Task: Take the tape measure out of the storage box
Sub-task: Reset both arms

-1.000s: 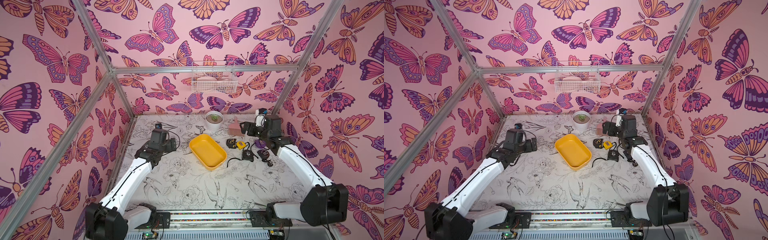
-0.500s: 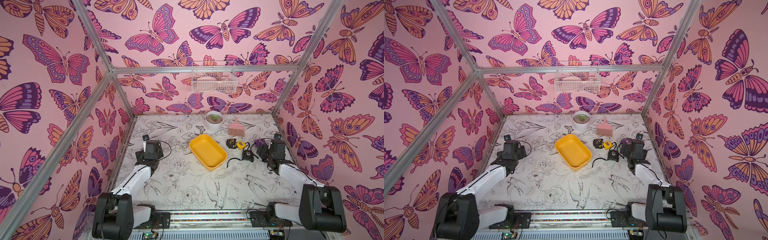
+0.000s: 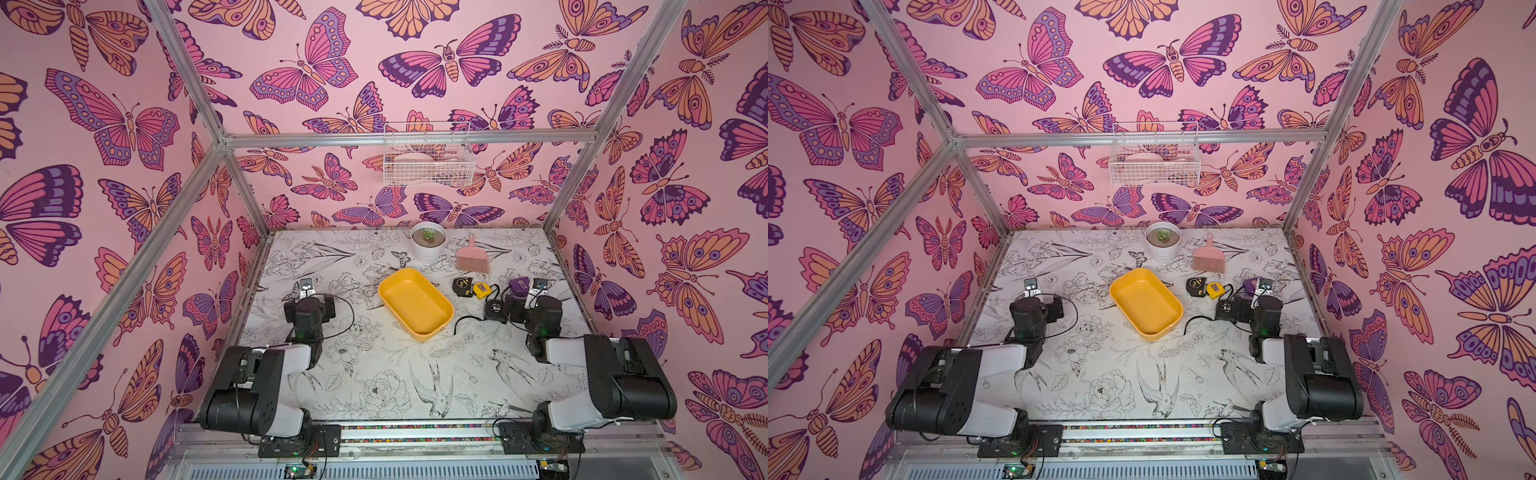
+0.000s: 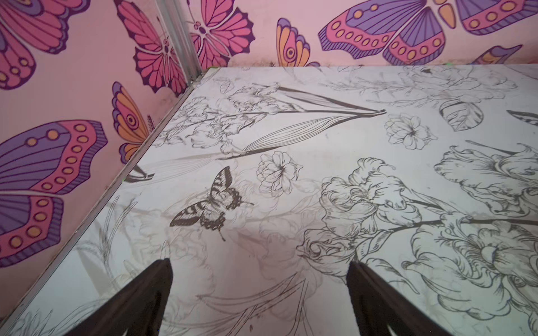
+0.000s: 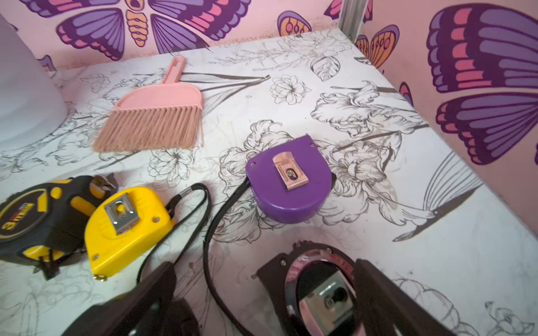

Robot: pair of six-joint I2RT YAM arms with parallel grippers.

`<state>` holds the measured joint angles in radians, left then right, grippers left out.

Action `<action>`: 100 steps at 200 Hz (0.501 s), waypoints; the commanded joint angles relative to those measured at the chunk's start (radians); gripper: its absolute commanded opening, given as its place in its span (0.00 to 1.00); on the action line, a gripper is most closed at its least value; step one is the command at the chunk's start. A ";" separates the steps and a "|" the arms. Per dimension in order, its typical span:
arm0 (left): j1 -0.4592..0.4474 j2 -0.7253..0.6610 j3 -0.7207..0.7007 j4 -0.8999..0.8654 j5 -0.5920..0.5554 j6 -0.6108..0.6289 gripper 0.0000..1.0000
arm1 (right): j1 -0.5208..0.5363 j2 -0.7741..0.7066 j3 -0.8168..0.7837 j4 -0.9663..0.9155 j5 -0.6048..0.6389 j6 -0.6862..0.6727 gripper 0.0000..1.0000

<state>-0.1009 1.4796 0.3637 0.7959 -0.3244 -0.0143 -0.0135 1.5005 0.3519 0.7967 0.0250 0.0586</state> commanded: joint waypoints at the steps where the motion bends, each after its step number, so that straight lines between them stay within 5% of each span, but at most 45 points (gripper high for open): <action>1: 0.030 0.023 -0.014 0.107 0.122 0.043 1.00 | 0.000 0.006 0.033 0.052 -0.065 -0.032 0.99; 100: 0.067 0.068 0.006 0.111 0.177 0.014 1.00 | -0.021 0.009 0.048 0.023 -0.086 -0.014 0.99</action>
<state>-0.0391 1.5417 0.3618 0.8932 -0.1715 0.0071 -0.0269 1.5009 0.3813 0.8146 -0.0471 0.0479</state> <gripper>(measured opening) 0.996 0.986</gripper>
